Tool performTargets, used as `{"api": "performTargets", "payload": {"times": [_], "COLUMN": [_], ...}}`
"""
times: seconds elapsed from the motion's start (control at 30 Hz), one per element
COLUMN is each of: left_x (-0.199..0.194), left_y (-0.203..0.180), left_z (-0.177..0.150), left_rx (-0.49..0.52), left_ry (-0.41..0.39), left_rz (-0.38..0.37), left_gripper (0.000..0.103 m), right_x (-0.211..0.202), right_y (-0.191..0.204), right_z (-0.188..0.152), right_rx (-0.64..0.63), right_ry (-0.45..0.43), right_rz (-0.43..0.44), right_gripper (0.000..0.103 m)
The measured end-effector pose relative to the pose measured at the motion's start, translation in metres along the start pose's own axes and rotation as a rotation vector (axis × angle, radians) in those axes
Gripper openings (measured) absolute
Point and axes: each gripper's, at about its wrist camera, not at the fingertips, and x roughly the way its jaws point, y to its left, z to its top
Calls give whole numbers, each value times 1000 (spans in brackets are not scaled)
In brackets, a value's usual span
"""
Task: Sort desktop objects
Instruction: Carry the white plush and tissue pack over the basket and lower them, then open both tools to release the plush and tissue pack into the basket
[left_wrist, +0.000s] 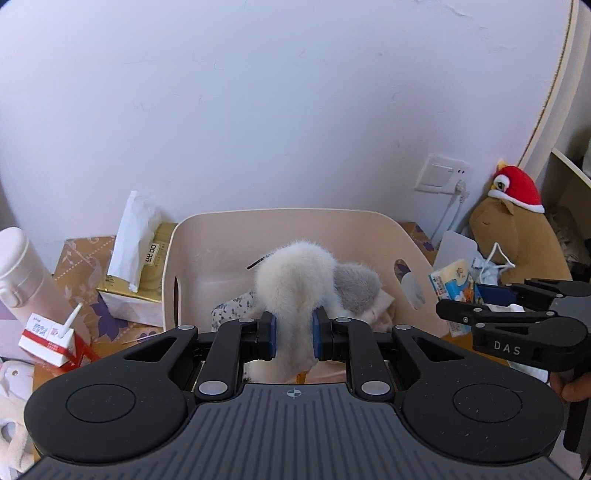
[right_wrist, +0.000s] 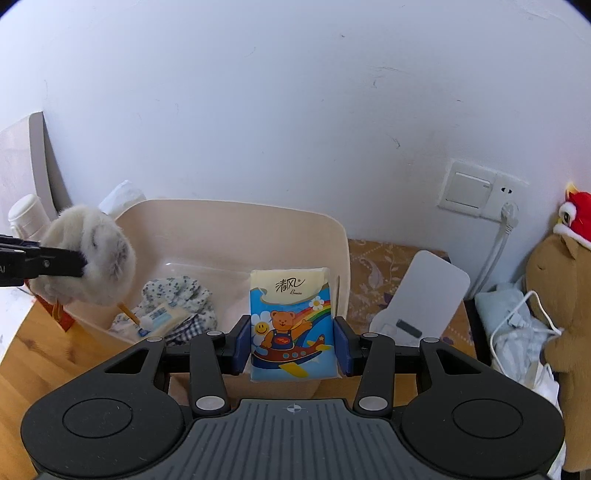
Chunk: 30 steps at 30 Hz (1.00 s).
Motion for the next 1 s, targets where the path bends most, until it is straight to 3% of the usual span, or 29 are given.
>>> {"api": "performTargets", "payload": {"times": [0.2, 0.5, 0.57, 0.63, 0.73, 0.8, 0.87, 1.0], "left_x": [34, 58, 60, 57, 53, 49, 47, 39], "left_y": [5, 7, 6, 4, 2, -1, -3, -1], "left_z": [-3, -14, -14, -15, -15, -16, -17, -21], "left_rx": [24, 83, 86, 85, 72, 71, 75, 47], "left_ry": [63, 142, 165, 153, 138, 125, 118, 113], "left_rz": [70, 76, 58, 69, 44, 51, 69, 59], "left_gripper": [18, 20, 26, 45, 68, 73, 74, 74], "right_x": [21, 41, 42, 40, 35, 30, 23, 14], "right_y": [8, 12, 11, 10, 9, 9, 9, 1], "right_z": [1, -6, -7, -6, -7, -6, -7, -13], "right_rx": [-23, -21, -23, -22, -21, -27, -38, -42], "right_ry": [29, 110, 115, 112, 89, 66, 44, 33], "right_rz": [2, 7, 4, 8, 16, 20, -4, -8], "right_gripper": [43, 43, 52, 56, 72, 82, 102, 103]}}
